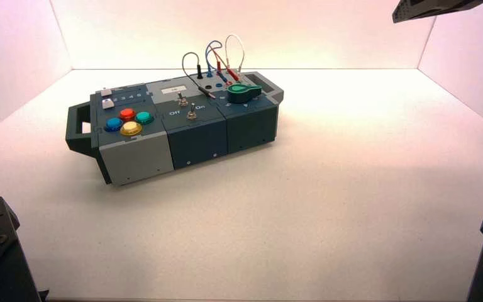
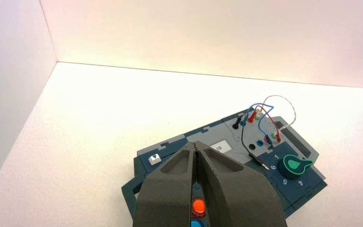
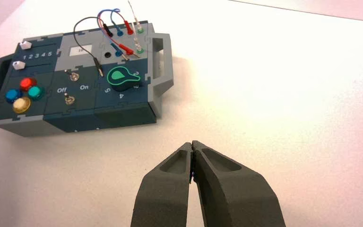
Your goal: Push the yellow button with the right gripper.
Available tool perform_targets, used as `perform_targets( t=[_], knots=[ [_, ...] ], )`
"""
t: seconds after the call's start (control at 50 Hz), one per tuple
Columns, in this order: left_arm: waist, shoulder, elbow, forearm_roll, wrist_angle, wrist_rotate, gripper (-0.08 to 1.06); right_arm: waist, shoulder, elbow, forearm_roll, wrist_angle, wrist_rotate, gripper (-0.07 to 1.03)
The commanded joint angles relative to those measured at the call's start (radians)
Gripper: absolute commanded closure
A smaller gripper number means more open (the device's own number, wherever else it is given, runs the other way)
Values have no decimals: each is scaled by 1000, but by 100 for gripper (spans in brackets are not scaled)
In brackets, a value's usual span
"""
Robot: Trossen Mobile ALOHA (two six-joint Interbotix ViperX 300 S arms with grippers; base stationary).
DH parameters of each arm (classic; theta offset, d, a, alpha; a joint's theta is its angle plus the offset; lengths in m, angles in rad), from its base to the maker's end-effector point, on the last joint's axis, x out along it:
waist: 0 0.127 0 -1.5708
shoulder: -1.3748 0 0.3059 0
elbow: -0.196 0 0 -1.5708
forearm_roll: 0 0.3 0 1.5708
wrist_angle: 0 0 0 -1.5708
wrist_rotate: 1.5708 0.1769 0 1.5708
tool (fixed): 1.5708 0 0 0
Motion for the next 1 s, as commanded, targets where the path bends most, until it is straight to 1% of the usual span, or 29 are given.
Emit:
perform_targets(
  t=[0.02, 0.2, 0.28, 0.3, 0.38, 0.46, 0.52, 0.62, 0.7, 0.78, 0.86, 0.9, 0.92, 1.0],
  knots=[
    [5, 14, -15, 2, -12, 2, 101, 5, 6, -23, 3, -8, 0, 98],
    [5, 17, -15, 2, -12, 3, 101, 5, 6, -25, 3, -8, 0, 98],
    [5, 18, -14, 2, -17, 3, 101, 6, 6, -26, 11, -8, 0, 98],
    [5, 17, -14, 3, -21, 3, 101, 11, 6, -28, 20, -6, -2, 98],
    [6, 17, -14, 3, -29, 2, 101, 32, 9, -34, 28, -3, -2, 98],
    [15, 17, -15, 5, -35, 3, 101, 83, 28, -48, 28, 2, -2, 98],
    [31, 17, -15, 8, -35, 3, 101, 133, 55, -64, 29, 14, -2, 98],
    [84, 20, -21, 11, -35, 2, 101, 192, 112, -89, 37, 31, 0, 98],
    [132, 18, -23, 9, -32, 2, 101, 235, 176, -112, 55, 32, 2, 98],
    [176, 25, -26, 9, -26, 2, 101, 285, 252, -147, 83, 31, 2, 98],
    [213, 29, -34, 9, -21, 2, 101, 342, 336, -198, 95, 31, 2, 98],
    [225, 31, -34, 9, -18, 2, 101, 377, 385, -230, 95, 32, 2, 98],
    [229, 31, -34, 9, -18, 3, 101, 385, 397, -239, 95, 32, 2, 98],
    [252, 37, -35, 11, -6, 3, 101, 451, 503, -319, 95, 38, 2, 98]
  ],
)
